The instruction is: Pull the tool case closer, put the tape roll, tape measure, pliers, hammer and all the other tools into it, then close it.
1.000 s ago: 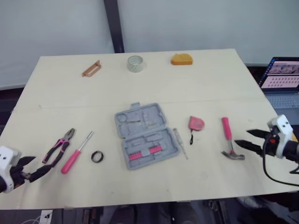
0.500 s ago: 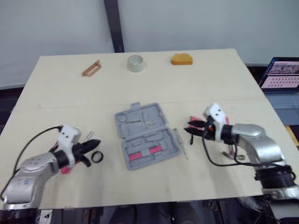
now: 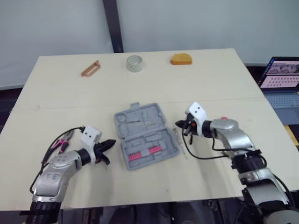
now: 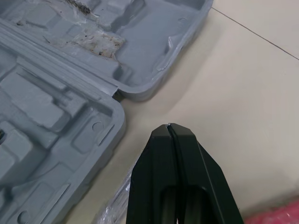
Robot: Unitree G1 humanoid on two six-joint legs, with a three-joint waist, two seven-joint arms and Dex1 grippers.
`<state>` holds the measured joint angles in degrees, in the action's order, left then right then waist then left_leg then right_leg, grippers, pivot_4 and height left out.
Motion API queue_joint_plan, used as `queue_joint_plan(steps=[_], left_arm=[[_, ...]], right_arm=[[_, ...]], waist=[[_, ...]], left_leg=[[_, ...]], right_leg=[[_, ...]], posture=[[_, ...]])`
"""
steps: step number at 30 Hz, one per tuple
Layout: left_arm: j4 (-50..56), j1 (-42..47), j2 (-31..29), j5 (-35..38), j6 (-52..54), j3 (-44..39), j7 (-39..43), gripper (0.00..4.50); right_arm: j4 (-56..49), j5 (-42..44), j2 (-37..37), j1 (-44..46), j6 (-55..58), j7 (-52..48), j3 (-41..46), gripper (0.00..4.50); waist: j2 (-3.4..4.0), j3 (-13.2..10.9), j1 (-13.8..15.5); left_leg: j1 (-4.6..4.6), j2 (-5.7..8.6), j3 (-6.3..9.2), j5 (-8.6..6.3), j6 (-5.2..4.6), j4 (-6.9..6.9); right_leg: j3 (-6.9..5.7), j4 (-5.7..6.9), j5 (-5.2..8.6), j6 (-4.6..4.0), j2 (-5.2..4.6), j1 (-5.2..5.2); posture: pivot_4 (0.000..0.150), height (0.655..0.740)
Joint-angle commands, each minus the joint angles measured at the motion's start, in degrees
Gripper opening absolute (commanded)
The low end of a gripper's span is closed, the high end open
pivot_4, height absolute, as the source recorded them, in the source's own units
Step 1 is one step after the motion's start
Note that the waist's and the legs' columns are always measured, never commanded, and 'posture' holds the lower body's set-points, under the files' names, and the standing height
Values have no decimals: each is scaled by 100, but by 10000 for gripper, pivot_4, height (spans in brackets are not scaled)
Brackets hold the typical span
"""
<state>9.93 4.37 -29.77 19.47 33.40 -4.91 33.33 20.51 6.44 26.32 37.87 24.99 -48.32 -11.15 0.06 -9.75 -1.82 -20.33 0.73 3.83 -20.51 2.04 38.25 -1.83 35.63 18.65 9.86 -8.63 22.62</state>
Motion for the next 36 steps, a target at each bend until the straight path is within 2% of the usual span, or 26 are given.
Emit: queue_joint_plan(steps=[1,22,36], left_arm=[[-99,120,90,-98,-131,111,-30,0],[-653,442,371,-490,-556,377,-110,0],[-778,502,311,-547,-675,451,147,0]], right_arm=[[52,-90,-131,195,-82,56,-28,360],[61,-359,-380,192,78,-151,-237,360],[-777,-238,-228,-150,523,-556,-316,360]], waist=[[0,0,7],[0,0,-1],[0,0,1]], left_leg=[[0,0,0,0,0,0],[0,-1,5,0,1,1],[-1,-1,5,0,1,1]], right_leg=[[-1,1,0,0,-1,0],[-21,1,-1,-2,-4,0],[-33,1,-1,-2,-7,0]], posture=[[1500,7400],[1500,7400],[1500,7400]])
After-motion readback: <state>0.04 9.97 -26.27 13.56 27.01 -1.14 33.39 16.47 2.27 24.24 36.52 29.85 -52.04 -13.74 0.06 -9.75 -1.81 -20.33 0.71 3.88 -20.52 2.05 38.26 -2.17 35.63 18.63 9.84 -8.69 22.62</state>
